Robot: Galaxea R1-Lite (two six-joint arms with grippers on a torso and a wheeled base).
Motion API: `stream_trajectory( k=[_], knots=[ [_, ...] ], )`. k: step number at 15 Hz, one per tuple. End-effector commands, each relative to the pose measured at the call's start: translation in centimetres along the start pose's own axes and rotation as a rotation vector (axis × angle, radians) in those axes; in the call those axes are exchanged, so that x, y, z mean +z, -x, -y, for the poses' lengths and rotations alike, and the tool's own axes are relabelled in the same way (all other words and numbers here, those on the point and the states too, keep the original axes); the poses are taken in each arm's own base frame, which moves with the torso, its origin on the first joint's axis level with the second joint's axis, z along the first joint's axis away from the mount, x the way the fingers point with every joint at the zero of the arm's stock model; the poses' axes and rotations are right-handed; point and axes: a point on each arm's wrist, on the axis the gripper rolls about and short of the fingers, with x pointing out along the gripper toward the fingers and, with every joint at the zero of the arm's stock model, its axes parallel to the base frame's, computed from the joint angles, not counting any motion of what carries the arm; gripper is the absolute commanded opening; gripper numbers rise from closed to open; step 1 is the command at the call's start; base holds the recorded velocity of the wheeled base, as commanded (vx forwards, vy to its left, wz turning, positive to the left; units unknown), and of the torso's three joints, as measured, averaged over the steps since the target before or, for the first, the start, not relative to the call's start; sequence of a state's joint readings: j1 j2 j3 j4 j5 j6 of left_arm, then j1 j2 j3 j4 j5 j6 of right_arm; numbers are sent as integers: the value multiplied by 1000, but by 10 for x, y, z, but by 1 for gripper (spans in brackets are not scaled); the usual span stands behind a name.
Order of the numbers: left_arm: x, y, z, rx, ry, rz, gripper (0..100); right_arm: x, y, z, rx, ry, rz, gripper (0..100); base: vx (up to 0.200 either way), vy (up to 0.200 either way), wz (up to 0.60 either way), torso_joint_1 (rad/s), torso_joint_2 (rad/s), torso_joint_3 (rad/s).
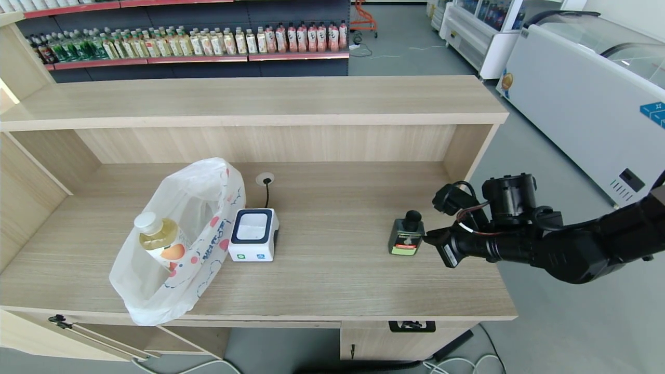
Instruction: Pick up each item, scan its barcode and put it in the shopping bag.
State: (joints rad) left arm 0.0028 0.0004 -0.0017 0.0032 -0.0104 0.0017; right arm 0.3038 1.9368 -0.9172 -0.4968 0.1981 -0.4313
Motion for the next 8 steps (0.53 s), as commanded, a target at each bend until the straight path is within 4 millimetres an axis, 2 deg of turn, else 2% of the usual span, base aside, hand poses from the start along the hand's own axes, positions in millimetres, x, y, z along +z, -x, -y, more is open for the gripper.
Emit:
stream_trajectory(
  k=[1,4,6,8],
  knots=[
    [0,0,0,0,0,0,100,4,15,9,-40,-1,27,100,0,0,0,0,0,0],
    [0,0,0,0,0,0,100,-6,7,13,-41,15,-5,100,0,0,0,0,0,0],
    [0,0,0,0,0,0,100,-13,-6,13,-28,34,-28,100,0,0,0,0,0,0],
    [0,0,0,0,0,0,100,-7,-29,11,-17,57,4,100,0,0,0,0,0,0]
  ],
)
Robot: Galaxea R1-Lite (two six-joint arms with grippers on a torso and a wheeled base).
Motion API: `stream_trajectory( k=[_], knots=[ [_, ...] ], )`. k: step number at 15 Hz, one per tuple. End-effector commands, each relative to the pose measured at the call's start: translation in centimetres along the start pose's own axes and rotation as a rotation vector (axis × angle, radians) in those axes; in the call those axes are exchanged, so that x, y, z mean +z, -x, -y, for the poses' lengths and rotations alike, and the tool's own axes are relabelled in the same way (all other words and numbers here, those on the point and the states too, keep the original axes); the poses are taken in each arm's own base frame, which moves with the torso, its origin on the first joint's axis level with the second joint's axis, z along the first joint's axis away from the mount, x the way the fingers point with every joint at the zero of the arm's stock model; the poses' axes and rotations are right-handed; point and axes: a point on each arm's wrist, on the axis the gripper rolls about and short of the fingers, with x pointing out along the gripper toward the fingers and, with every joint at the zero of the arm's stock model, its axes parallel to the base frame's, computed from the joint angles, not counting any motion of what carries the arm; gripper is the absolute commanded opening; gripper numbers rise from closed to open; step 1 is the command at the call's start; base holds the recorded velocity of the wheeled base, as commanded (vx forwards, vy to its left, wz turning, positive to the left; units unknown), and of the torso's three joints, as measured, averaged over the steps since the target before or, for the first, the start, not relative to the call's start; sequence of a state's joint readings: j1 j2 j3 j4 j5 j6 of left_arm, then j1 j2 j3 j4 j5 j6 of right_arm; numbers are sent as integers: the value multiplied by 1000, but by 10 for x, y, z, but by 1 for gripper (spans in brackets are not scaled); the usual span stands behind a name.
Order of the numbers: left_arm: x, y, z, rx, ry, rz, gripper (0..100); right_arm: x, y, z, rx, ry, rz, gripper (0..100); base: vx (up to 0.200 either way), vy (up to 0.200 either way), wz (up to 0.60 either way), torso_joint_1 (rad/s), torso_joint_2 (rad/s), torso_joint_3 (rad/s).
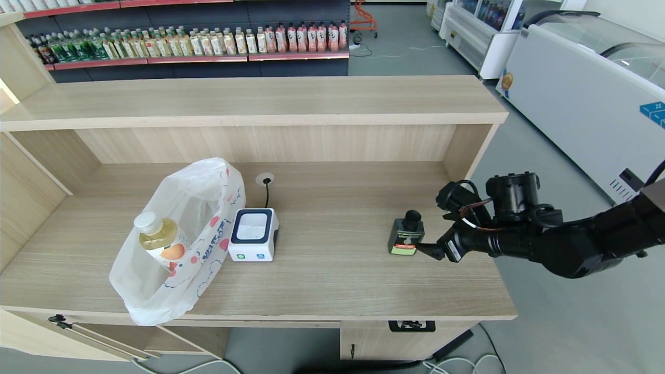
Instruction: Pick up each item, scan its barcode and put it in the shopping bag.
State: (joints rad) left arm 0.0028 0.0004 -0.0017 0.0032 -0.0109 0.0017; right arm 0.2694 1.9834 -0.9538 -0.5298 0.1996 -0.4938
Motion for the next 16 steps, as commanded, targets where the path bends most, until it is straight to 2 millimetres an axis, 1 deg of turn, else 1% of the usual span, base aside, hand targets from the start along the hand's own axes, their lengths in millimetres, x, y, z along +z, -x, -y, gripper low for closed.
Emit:
stream_trajectory(
  k=[1,2,3,4,7,8,10,11,12,14,16],
  knots=[
    [0,0,0,0,0,0,100,3,-32,-7,32,15,13,100,0,0,0,0,0,0],
    [0,0,0,0,0,0,100,4,-37,-8,32,18,18,100,0,0,0,0,0,0],
    [0,0,0,0,0,0,100,8,-52,-13,47,26,30,100,0,0,0,0,0,0],
    [0,0,0,0,0,0,100,8,-60,-15,53,30,34,100,0,0,0,0,0,0],
    [0,0,0,0,0,0,100,4,-74,-22,82,35,38,100,0,0,0,0,0,0],
    [0,0,0,0,0,0,100,3,-74,-23,85,36,37,0,0,0,0,0,0,0],
    [0,0,0,0,0,0,100,8,-73,-28,93,1,48,0,0,0,0,0,0,0],
    [0,0,0,0,0,0,100,10,-71,-28,89,-5,54,0,0,0,0,0,0,0],
    [0,0,0,0,0,0,100,15,-61,-24,77,-13,70,0,0,0,0,0,0,0],
    [0,0,0,0,0,0,100,13,-50,-18,61,-23,65,0,0,0,0,0,0,0],
    [0,0,0,0,0,0,100,25,-35,-14,42,-33,101,0,0,0,0,0,0,0]
  ],
)
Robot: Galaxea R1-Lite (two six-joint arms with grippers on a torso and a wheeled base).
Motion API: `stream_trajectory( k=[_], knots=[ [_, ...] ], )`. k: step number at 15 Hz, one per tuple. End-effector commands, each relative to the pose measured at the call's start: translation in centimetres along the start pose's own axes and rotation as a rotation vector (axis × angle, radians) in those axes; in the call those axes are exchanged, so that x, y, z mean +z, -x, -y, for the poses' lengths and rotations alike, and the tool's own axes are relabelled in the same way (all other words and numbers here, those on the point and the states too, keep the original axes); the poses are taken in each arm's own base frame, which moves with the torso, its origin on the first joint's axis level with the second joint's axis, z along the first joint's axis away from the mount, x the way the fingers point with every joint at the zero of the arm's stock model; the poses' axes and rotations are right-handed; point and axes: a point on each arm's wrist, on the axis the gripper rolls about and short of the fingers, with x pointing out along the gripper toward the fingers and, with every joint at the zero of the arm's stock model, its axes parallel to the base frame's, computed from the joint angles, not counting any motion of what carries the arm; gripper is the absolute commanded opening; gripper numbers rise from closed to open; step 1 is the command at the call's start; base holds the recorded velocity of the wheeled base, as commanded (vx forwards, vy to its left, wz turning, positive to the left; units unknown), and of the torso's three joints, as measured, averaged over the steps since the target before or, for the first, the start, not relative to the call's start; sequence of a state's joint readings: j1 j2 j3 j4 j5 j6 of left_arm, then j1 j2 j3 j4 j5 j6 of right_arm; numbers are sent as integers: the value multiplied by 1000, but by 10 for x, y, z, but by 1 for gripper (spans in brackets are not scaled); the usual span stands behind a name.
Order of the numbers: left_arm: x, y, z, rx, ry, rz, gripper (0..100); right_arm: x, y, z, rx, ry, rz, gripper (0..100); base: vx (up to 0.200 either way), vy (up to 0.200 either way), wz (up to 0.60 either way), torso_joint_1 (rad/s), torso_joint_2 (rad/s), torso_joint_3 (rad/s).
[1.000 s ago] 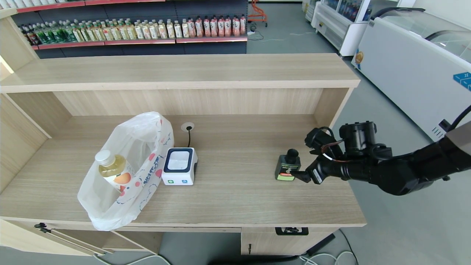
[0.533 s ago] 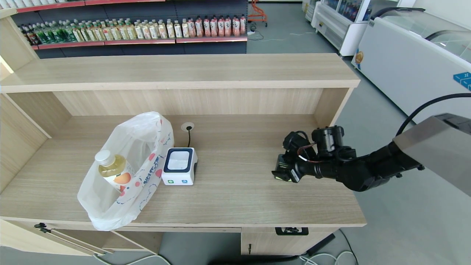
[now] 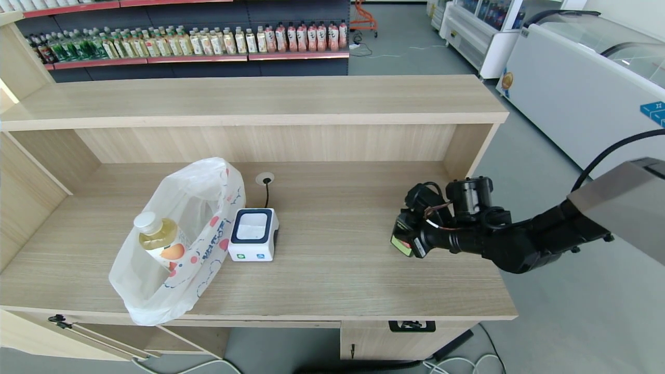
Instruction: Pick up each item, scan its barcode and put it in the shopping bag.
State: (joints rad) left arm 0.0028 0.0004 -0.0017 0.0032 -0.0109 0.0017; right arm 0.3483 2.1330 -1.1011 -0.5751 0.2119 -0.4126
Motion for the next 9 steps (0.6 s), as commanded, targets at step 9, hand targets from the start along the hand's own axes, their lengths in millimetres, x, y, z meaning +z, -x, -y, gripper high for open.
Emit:
stream_trajectory(
  k=[9],
  knots=[
    [0,0,0,0,0,0,100,-15,187,-18,-295,685,-48,0,0,0,0,0,0,0]
  ],
)
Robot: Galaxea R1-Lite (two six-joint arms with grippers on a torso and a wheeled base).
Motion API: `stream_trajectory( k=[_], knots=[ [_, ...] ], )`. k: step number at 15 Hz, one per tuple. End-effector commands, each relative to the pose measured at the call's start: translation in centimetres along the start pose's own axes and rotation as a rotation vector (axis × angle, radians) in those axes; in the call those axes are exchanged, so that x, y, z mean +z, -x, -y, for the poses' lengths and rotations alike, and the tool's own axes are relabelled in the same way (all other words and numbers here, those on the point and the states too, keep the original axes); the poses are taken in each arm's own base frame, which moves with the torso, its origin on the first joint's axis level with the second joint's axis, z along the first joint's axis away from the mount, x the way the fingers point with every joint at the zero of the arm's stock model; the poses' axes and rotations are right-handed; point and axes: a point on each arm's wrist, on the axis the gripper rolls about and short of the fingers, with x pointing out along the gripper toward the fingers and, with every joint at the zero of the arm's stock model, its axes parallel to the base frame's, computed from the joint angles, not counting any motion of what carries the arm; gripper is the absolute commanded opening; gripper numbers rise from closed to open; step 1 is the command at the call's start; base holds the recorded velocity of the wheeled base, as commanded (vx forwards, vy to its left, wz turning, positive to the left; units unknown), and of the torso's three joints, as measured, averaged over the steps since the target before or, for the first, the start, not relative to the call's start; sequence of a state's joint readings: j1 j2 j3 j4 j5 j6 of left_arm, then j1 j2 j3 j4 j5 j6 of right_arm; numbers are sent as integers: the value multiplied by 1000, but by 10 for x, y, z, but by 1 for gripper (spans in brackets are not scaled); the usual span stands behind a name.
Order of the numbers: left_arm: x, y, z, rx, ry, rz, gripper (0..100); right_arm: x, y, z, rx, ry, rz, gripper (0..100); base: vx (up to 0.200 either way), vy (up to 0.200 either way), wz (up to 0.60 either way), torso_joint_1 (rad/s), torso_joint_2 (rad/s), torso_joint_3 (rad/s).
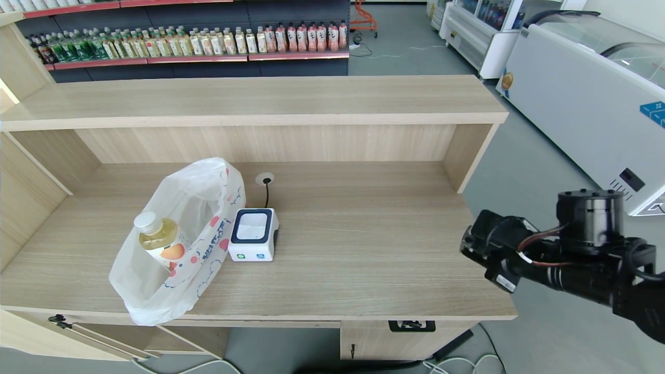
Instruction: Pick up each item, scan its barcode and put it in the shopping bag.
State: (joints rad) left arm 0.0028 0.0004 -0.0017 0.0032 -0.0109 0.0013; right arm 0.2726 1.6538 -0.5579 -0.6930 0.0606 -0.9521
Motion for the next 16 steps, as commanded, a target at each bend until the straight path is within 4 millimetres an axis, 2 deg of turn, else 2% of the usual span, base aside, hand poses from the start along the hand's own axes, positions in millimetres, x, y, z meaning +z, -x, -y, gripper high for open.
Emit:
stream_trajectory(
  k=[1,3,4,6,9,10,11,13,14,16],
  knots=[
    [0,0,0,0,0,0,100,2,43,10,-100,249,73,0,0,0,0,0,0,0],
    [0,0,0,0,0,0,100,-2,50,18,-146,276,62,0,0,0,0,0,0,0],
    [0,0,0,0,0,0,100,-3,59,21,-183,338,67,0,0,0,0,0,0,0],
    [0,0,0,0,0,0,100,-1,65,20,-155,478,155,0,0,0,0,0,0,0],
    [0,0,0,0,0,0,100,14,65,8,-92,867,495,0,0,0,0,0,0,0],
    [0,0,0,0,0,0,100,20,61,-2,-54,966,600,0,0,0,0,0,0,0],
    [0,0,0,0,0,0,100,31,55,-25,18,1130,754,0,0,0,0,0,0,0],
    [0,0,0,0,0,0,100,53,51,-62,112,1306,948,0,0,0,0,0,0,0],
    [0,0,0,0,0,0,100,61,45,-79,141,1365,1025,0,0,0,0,0,0,0],
    [0,0,0,0,0,0,100,65,38,-97,180,1431,1096,0,0,0,0,0,0,0]
  ],
)
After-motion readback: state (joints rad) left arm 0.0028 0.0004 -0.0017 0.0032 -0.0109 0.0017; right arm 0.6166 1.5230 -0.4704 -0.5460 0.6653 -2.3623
